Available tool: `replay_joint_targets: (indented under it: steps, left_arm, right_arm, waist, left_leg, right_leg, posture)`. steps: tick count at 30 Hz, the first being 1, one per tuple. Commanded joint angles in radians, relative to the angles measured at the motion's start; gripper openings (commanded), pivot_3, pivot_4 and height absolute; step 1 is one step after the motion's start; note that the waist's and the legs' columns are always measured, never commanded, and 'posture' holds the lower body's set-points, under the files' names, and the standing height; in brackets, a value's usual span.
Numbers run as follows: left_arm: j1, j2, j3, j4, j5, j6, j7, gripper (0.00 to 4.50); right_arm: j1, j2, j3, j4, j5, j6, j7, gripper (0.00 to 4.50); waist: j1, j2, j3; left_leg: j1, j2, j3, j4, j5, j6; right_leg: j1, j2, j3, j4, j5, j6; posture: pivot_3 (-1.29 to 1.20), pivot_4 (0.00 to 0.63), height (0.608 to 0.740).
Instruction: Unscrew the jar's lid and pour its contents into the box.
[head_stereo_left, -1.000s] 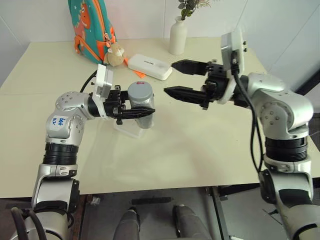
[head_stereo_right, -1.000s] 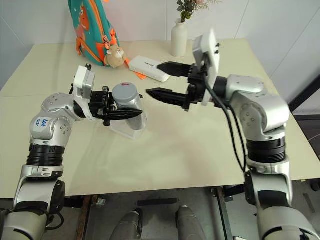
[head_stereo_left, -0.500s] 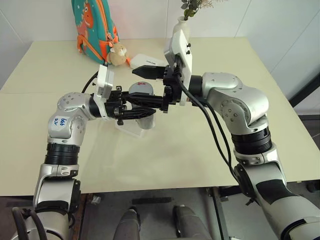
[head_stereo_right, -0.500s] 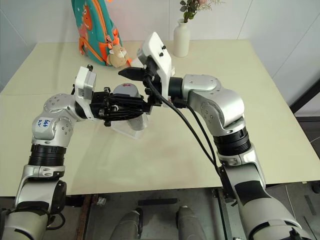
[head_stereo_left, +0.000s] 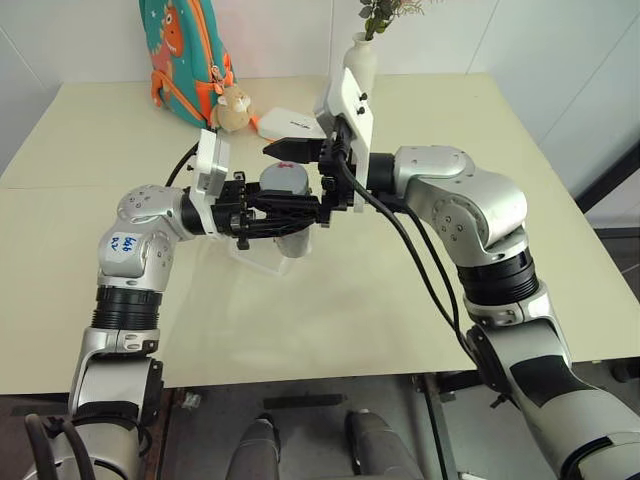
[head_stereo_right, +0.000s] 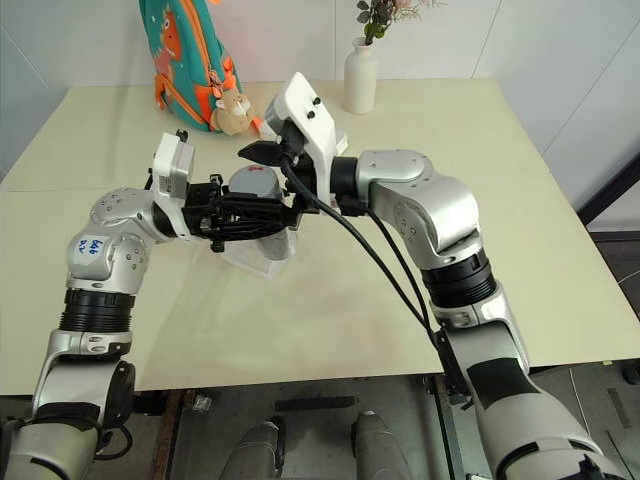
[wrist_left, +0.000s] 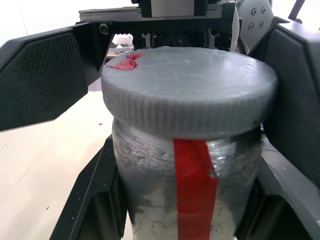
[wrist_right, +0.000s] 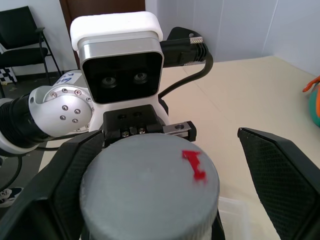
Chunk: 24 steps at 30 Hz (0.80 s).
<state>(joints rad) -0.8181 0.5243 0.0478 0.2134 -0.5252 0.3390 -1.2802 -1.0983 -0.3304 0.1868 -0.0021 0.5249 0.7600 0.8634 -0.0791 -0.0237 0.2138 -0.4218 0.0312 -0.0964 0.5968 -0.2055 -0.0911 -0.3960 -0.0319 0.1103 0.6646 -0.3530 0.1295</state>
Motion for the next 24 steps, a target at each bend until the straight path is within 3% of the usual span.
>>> replay_joint_targets:
  steps: [1, 24]
  left_arm:
    - [-0.009, 0.005, 0.009, -0.028, -0.017, -0.008, -0.017, 2.13]
    - [-0.003, 0.017, 0.018, -0.033, -0.02, -0.001, -0.021, 2.13]
  right_arm:
    - [0.001, -0.047, -0.077, -0.029, 0.013, 0.001, 0.003, 4.47]
    - [0.045, -0.116, -0.11, -0.09, 0.113, 0.018, 0.113, 4.47]
  waist:
    - [-0.001, 0.0, 0.0]
    - [-0.001, 0.0, 0.0]
  left_leg:
    - [0.0, 0.0, 0.0, 0.0, 0.0, 0.0]
    - [0.0, 0.0, 0.0, 0.0, 0.0, 0.0]
  right_leg:
    - [0.0, 0.0, 0.0, 0.0, 0.0, 0.0]
    - [0.0, 0.0, 0.0, 0.0, 0.0, 0.0]
  posture:
    - [0.0, 0.15, 0.74]
    - [0.0, 0.15, 0.74]
